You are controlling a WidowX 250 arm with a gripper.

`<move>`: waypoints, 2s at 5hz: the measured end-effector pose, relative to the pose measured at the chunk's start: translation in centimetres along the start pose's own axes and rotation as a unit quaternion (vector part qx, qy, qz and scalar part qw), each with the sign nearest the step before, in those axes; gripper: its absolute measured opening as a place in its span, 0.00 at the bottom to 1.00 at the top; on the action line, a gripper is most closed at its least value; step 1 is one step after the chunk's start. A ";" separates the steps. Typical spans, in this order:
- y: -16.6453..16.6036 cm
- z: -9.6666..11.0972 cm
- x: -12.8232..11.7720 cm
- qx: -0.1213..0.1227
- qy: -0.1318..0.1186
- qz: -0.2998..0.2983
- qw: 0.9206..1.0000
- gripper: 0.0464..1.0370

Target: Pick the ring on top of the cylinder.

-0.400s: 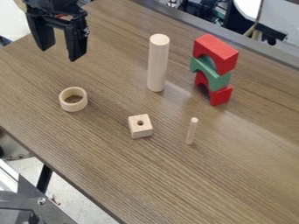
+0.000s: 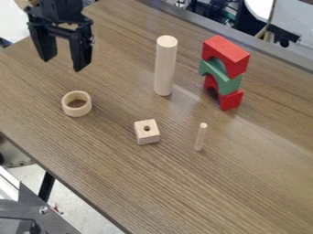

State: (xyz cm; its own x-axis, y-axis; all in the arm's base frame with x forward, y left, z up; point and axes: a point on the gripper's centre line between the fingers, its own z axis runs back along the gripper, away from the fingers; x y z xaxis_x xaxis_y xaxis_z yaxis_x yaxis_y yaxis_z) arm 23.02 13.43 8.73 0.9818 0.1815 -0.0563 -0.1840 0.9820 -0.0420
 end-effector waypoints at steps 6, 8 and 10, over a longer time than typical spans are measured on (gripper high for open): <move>0.8 -5.6 1.2 0.030 0.024 0.025 0.999 0.96; 0.8 -6.0 0.3 -0.005 0.029 0.049 0.998 0.96; 1.3 -6.5 0.6 -0.029 0.025 0.064 0.997 0.70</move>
State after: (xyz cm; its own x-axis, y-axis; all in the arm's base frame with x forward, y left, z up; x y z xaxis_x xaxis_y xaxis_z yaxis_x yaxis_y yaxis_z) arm 23.07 14.44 2.12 0.9466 0.3019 -0.1137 -0.3122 0.9459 -0.0881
